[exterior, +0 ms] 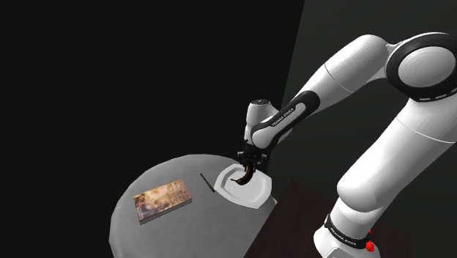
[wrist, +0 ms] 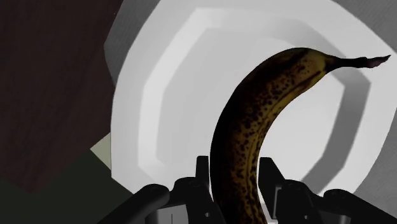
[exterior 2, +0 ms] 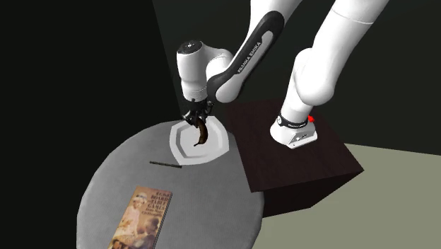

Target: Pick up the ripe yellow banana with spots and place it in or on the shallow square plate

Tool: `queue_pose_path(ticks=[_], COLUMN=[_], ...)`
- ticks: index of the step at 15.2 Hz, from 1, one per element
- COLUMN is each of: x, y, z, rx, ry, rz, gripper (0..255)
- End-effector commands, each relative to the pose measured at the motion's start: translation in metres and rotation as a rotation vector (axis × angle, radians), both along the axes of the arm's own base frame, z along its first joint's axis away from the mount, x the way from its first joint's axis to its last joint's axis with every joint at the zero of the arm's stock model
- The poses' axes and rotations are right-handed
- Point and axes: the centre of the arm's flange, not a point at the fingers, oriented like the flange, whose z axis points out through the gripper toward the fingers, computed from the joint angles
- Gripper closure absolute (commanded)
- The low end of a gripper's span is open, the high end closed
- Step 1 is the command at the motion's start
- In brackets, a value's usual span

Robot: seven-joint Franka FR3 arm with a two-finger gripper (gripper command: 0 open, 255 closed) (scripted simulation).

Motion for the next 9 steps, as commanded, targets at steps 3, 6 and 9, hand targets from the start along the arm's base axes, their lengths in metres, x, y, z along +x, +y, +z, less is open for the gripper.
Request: queue_pose_path(ticks=[3,6,9], x=[-0.001,-0.001,-0.001], y=[-0.009,-0.009,-0.009], z=[-0.017,-0.033,-0.049], rx=[0.0,0.0,0.0], ry=[0.0,0.0,0.0], rz=[0.002,0.002,0.002], gripper=[255,255,255])
